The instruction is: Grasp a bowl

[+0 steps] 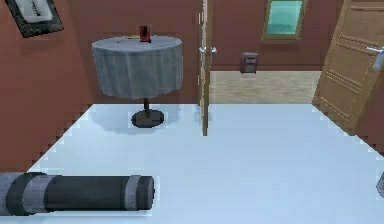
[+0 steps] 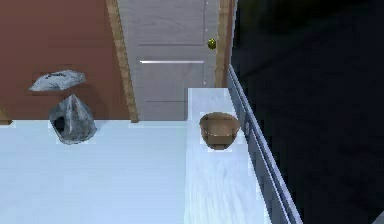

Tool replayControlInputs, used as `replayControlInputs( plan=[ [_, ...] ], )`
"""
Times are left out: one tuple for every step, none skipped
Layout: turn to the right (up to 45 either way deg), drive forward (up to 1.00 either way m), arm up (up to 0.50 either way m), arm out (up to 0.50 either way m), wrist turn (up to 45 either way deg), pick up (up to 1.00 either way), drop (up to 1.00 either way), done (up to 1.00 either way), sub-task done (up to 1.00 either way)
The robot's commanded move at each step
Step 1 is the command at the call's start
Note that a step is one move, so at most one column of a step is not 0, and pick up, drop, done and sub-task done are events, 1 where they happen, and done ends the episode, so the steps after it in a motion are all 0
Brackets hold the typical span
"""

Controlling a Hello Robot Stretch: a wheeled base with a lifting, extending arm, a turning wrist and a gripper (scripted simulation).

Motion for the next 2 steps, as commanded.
replayControlInputs(
  plan=[
    [0.0, 0.00, 0.50, 0.00, 0.0, 0.00, 0.00, 0.00, 0.00],
    [0.0, 0.00, 0.38, 0.00, 0.0, 0.00, 0.00, 0.00, 0.00]
  ],
)
